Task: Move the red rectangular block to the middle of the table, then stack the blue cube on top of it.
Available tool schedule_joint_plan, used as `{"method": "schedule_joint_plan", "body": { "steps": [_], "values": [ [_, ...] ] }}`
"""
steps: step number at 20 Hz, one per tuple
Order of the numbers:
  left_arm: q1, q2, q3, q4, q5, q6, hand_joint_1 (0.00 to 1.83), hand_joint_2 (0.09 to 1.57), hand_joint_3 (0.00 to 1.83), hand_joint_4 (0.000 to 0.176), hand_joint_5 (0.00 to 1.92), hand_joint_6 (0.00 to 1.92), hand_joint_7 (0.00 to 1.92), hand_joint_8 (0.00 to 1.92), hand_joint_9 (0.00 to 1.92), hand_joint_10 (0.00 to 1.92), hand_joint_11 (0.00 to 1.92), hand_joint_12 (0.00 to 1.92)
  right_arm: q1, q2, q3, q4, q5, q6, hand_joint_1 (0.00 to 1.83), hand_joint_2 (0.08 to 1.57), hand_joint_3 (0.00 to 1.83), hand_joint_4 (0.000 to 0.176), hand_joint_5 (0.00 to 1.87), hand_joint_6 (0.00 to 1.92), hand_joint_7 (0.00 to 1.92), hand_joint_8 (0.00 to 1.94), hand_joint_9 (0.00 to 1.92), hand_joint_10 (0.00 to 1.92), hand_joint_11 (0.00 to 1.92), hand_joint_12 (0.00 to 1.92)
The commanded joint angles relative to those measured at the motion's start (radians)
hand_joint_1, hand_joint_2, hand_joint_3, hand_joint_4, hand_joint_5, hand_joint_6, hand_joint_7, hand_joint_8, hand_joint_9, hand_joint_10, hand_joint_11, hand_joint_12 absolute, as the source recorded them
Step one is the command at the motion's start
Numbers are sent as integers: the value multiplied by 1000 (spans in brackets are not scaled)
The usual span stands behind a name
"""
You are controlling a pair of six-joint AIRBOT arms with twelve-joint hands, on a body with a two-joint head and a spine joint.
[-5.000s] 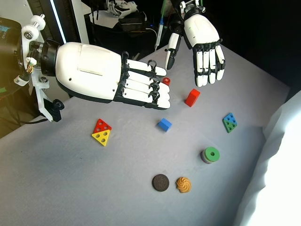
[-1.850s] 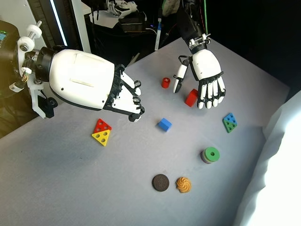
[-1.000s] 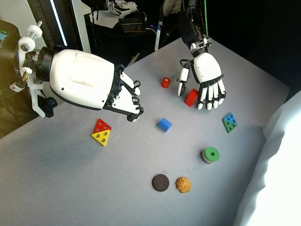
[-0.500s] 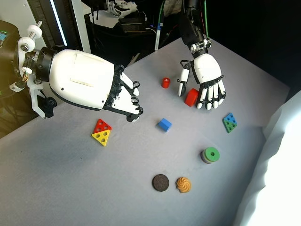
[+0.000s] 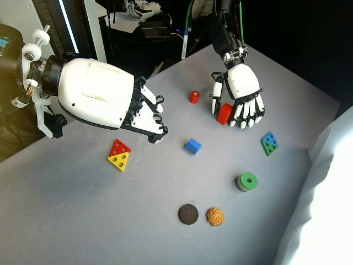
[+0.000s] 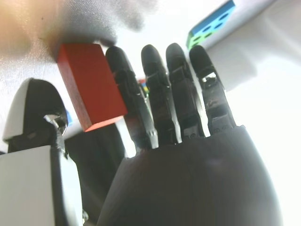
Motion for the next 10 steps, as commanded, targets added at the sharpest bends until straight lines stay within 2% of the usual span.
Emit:
{"method": "schedule_joint_plan", "body": {
  "steps": [1, 2, 3, 6, 10],
  "values": [
    [-2, 6, 5, 23, -91, -2, 1001, 1079, 0, 132, 1041, 689, 623, 1, 510, 7, 0, 1021, 10, 7, -4, 6, 105, 6, 298, 1332, 1, 0, 724, 17, 816, 12, 566, 518, 107, 1380],
    [-2, 6, 5, 23, -91, -2, 1074, 1081, 0, 46, 1048, 829, 674, 15, 551, 17, 16, 1054, 10, 7, -4, 6, 105, 6, 297, 1334, 2, 0, 719, 15, 815, 11, 565, 519, 105, 1380],
    [-2, 6, 5, 23, -91, -2, 1131, 1077, 0, 0, 1064, 835, 732, 18, 583, 18, 15, 1082, 10, 7, -4, 6, 105, 6, 295, 1336, 2, 0, 719, 15, 817, 11, 565, 520, 103, 1380],
    [-2, 4, 5, 23, -91, -2, 1157, 1072, 0, 0, 1077, 829, 792, 10, 658, 24, 40, 1098, 10, 7, -4, 6, 105, 6, 276, 1337, 2, 0, 728, 17, 821, 11, 564, 529, 113, 1381],
    [-2, 3, 5, 23, -91, -2, 1154, 1068, 0, 0, 1086, 817, 791, 3, 627, 4, 21, 1095, 10, 7, -5, 6, 105, 6, 307, 1331, 0, 0, 741, 20, 831, 13, 568, 539, 121, 1379]
  ]
}}
